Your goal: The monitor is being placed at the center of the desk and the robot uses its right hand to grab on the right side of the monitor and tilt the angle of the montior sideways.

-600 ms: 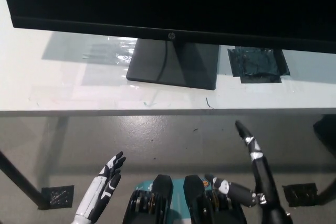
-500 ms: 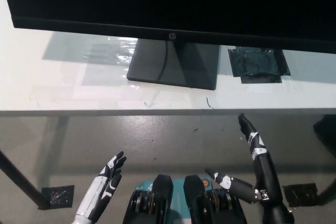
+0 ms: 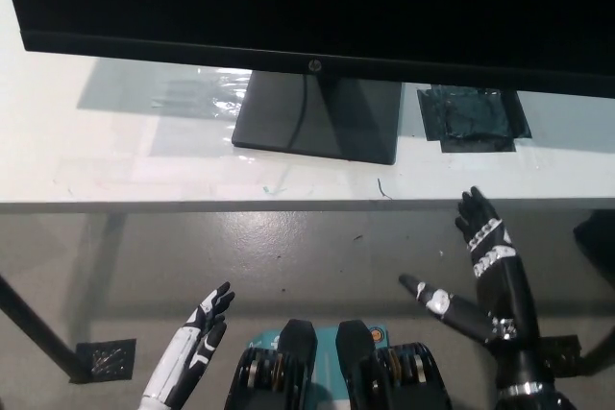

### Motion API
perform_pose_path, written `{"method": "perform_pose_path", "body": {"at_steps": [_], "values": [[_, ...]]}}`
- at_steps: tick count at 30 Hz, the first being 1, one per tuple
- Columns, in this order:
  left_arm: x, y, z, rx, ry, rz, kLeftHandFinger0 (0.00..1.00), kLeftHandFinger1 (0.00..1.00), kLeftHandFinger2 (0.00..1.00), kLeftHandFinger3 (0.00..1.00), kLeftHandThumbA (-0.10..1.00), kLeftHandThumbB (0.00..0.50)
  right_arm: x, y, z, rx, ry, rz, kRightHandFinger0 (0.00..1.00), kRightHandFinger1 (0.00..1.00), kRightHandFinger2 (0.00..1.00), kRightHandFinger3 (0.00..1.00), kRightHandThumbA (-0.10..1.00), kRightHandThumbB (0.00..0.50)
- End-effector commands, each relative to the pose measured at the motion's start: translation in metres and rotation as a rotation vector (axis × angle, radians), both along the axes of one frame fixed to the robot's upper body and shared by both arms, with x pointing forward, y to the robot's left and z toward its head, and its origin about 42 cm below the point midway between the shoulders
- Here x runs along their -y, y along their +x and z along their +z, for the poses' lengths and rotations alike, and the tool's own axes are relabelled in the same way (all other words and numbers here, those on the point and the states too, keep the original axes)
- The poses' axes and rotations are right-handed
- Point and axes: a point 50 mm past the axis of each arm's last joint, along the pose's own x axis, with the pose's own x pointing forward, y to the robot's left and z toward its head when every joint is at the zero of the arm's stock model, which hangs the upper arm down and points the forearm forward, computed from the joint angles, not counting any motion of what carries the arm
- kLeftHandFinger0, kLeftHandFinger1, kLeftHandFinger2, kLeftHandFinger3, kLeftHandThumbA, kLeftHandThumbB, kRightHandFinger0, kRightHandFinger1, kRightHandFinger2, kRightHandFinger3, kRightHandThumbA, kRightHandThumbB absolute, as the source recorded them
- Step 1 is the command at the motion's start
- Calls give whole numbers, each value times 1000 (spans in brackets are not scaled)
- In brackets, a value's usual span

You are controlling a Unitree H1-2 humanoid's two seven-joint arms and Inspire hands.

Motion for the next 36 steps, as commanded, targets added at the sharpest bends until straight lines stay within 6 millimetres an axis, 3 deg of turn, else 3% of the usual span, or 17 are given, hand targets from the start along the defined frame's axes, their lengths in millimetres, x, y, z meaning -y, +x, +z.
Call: {"method": "perform_pose_path", "body": {"at_steps": [1, 4, 7, 11, 12, 18, 36], "values": [[-4, 6, 16, 111, 7, -14, 1000, 1000, 1000, 1000, 1000, 322, 0, 61, 98, 25, 847, 347, 1000, 1000, 1000, 1000, 1000, 369], [-4, 6, 16, 111, 7, -14, 1000, 1000, 1000, 1000, 1000, 321, 0, 62, 99, 22, 854, 353, 1000, 1000, 1000, 1000, 1000, 367], [-3, 4, 15, 102, -4, -20, 1000, 1000, 1000, 1000, 1000, 326, -4, 79, 101, -25, 940, 375, 1000, 1000, 1000, 1000, 1000, 366], [-3, 4, 15, 101, -4, -20, 1000, 1000, 1000, 1000, 1000, 328, -4, 80, 101, -30, 949, 382, 1000, 1000, 1000, 1000, 1000, 367], [-1, -3, 10, 91, 5, -20, 1000, 1000, 1000, 1000, 1000, 334, -6, 85, 98, -50, 979, 378, 1000, 1000, 1000, 1000, 1000, 345], [-2, -10, 7, 78, 3, -21, 1000, 1000, 1000, 1000, 1000, 333, -8, 99, 94, -82, 1026, 385, 1000, 1000, 1000, 1000, 1000, 342], [-1, -9, 8, 82, 10, -29, 1000, 1000, 1000, 1000, 1000, 337, -10, 142, 91, -178, 1114, 360, 1000, 1000, 1000, 1000, 1000, 323]]}}
